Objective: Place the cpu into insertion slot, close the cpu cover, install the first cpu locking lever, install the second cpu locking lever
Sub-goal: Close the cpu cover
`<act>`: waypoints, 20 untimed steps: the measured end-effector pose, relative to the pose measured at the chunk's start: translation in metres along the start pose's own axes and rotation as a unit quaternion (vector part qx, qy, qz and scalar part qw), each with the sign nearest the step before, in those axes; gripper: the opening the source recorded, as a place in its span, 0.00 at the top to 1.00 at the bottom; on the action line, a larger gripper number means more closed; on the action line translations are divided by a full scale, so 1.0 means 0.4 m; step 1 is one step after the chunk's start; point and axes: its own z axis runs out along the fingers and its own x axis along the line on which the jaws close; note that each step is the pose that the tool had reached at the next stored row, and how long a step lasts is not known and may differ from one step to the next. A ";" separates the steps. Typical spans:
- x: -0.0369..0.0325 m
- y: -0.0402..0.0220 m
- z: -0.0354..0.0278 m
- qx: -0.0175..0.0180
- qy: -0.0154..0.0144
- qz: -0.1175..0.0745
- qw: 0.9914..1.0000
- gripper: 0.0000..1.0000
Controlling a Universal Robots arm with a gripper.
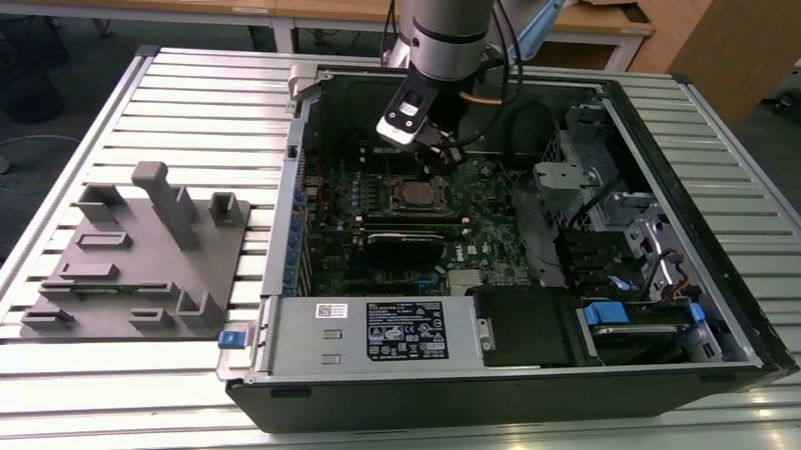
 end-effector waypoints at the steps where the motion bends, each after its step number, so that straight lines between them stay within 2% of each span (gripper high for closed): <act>1: 0.000 0.000 0.001 0.000 0.000 -0.009 1.000 0.89; 4: 0.000 0.000 0.003 0.000 0.000 -0.036 0.999 0.89; 7: 0.000 0.000 0.005 0.001 0.001 -0.064 0.998 0.89; 9: 0.000 0.000 0.007 0.001 0.001 -0.082 0.997 0.89; 12: 0.000 0.000 0.009 0.001 0.001 -0.109 0.994 0.89; 13: 0.000 0.000 0.009 0.001 0.001 -0.115 0.993 0.89; 20: 0.000 0.000 0.009 0.001 0.001 -0.117 0.993 0.89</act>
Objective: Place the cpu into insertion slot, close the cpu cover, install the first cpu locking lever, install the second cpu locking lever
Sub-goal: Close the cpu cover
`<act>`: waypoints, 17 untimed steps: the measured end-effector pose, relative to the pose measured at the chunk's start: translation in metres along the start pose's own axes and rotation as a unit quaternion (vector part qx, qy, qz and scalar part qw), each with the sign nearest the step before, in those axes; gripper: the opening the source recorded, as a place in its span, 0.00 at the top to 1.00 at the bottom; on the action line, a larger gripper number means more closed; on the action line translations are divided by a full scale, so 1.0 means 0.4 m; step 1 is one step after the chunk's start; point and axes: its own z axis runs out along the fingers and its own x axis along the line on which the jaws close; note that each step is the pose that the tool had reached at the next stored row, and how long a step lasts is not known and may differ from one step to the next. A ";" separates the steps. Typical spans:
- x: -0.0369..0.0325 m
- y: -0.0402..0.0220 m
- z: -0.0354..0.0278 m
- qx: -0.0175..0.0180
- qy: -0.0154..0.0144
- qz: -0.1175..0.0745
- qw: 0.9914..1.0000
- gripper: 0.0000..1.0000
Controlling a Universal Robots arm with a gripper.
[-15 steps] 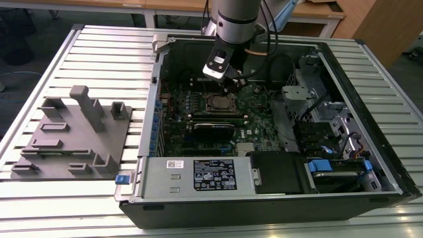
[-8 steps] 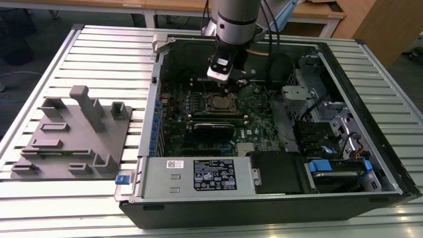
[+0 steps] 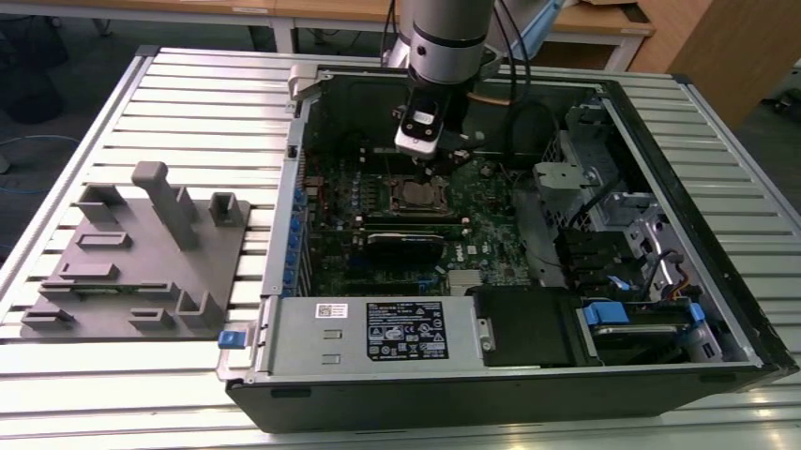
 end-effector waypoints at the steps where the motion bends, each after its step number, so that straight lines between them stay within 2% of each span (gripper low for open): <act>1: 0.000 0.000 0.000 0.000 0.000 -0.004 1.000 0.89; 3: 0.000 0.000 0.000 0.000 0.000 -0.022 1.000 0.89; 7: 0.000 0.000 0.001 0.000 0.001 -0.052 0.999 0.89; 15: 0.000 0.000 0.001 0.000 0.001 -0.053 0.999 0.89; 17: 0.000 0.000 0.001 0.001 0.001 -0.059 0.998 0.89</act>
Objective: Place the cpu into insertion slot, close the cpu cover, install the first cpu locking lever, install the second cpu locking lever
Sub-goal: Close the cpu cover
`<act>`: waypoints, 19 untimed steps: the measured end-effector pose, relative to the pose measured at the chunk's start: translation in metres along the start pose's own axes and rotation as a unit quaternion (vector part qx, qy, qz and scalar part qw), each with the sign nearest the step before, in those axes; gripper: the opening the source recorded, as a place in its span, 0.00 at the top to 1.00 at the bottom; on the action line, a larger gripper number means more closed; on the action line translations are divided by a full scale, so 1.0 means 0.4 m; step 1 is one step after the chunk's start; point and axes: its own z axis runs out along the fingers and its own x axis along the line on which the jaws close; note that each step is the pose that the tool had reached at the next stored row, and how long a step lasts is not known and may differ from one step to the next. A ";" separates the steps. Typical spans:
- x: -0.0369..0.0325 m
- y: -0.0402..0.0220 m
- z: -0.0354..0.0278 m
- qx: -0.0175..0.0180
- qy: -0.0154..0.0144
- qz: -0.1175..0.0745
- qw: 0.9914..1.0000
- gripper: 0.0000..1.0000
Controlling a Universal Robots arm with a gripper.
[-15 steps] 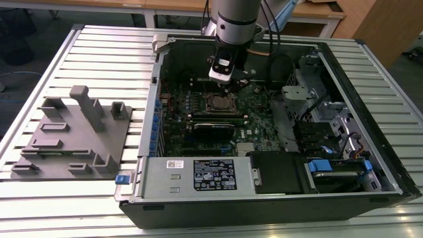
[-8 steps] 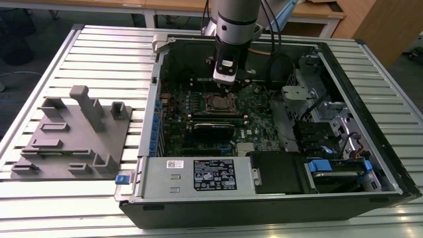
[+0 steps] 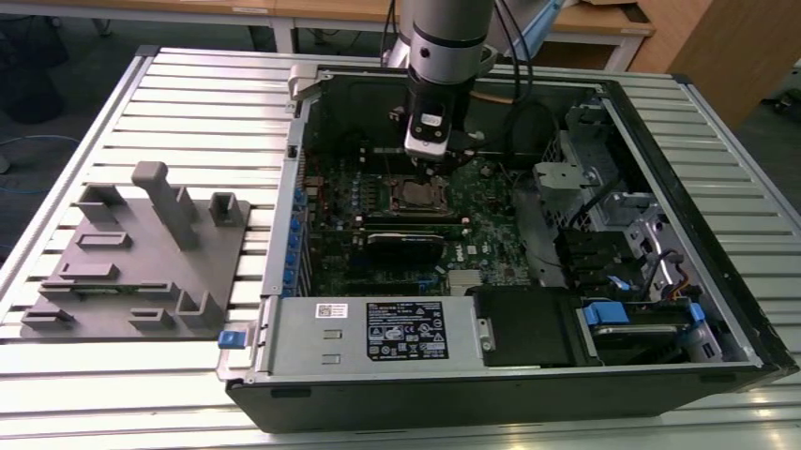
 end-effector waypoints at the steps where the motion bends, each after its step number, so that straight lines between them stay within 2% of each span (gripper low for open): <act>1: 0.000 0.000 0.000 0.000 0.000 -0.007 1.000 0.89; 5: 0.000 0.000 0.001 0.000 0.000 -0.037 0.999 0.89; 11: 0.000 0.000 0.001 0.000 0.000 -0.038 0.999 0.89; 14: 0.000 0.000 0.001 0.000 0.001 -0.050 0.999 0.89; 19: 0.000 0.000 0.001 0.000 0.001 -0.051 0.999 0.89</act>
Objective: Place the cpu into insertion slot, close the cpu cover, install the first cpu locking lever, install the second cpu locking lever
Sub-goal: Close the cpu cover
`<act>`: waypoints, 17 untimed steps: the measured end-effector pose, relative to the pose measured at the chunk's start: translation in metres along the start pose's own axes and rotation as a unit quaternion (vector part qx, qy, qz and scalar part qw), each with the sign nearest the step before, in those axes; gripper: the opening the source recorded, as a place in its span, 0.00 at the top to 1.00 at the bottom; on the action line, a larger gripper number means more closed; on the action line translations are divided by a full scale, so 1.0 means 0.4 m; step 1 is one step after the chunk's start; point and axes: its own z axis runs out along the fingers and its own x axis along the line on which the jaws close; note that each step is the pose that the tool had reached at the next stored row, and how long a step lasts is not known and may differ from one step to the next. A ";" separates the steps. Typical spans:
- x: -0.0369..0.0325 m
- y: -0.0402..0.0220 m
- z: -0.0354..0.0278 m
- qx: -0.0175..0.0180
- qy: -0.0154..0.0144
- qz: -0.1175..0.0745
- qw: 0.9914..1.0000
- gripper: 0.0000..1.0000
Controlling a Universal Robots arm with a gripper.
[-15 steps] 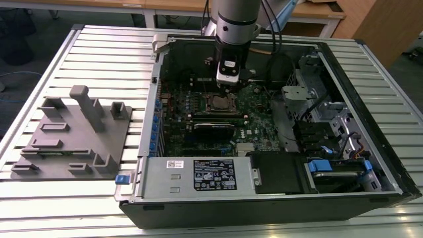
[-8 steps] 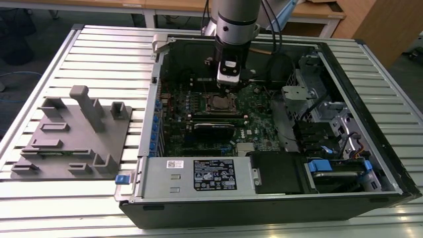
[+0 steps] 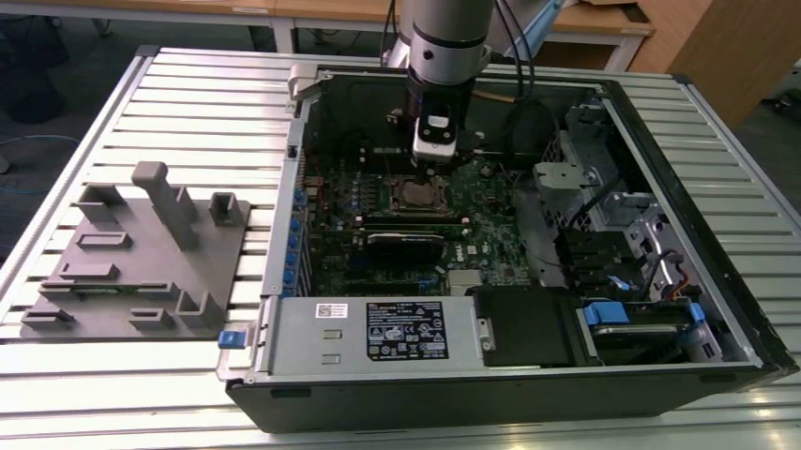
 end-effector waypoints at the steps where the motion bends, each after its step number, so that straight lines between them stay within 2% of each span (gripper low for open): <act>1: 0.000 0.000 0.000 0.000 0.000 -0.003 1.000 0.89; 4: 0.000 0.000 0.002 0.000 0.000 -0.026 1.000 0.89; 7: 0.000 0.000 0.004 0.000 0.001 -0.052 0.999 0.89; 10: 0.000 0.000 0.008 0.000 0.001 -0.077 0.997 0.89; 14: 0.000 0.000 0.012 -0.003 0.001 -0.102 0.995 0.89; 17: 0.000 0.000 0.015 -0.006 0.000 -0.119 0.993 0.89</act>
